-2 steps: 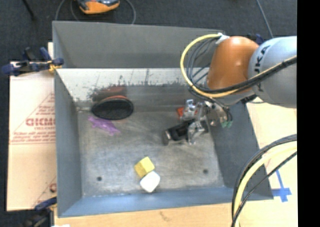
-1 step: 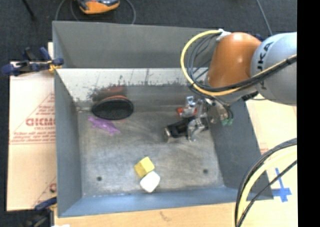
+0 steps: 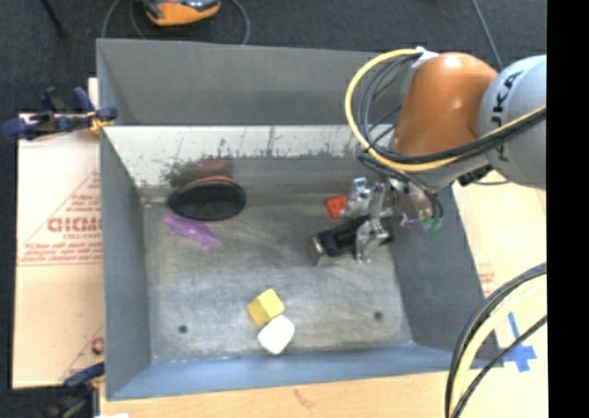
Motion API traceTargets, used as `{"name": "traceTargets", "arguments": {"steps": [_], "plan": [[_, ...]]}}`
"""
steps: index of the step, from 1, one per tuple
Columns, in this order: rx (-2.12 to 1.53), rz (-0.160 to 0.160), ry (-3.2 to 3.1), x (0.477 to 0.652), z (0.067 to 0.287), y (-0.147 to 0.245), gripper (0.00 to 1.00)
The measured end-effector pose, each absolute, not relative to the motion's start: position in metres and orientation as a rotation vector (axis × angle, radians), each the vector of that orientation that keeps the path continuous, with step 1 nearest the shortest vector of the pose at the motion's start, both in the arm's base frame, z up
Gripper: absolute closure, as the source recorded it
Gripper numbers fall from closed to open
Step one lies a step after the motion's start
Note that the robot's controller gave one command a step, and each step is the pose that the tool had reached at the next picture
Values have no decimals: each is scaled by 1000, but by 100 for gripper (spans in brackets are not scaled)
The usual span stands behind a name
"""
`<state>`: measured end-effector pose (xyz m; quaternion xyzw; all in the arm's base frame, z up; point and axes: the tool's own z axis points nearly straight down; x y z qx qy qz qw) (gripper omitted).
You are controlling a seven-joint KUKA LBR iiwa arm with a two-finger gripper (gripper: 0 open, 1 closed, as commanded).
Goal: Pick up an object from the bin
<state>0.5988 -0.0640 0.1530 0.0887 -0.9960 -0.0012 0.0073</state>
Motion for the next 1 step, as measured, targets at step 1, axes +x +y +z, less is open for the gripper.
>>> {"name": "traceTargets", "arguments": {"steps": [1], "plan": [[176,0,-3135,628,227,-46,100]]}}
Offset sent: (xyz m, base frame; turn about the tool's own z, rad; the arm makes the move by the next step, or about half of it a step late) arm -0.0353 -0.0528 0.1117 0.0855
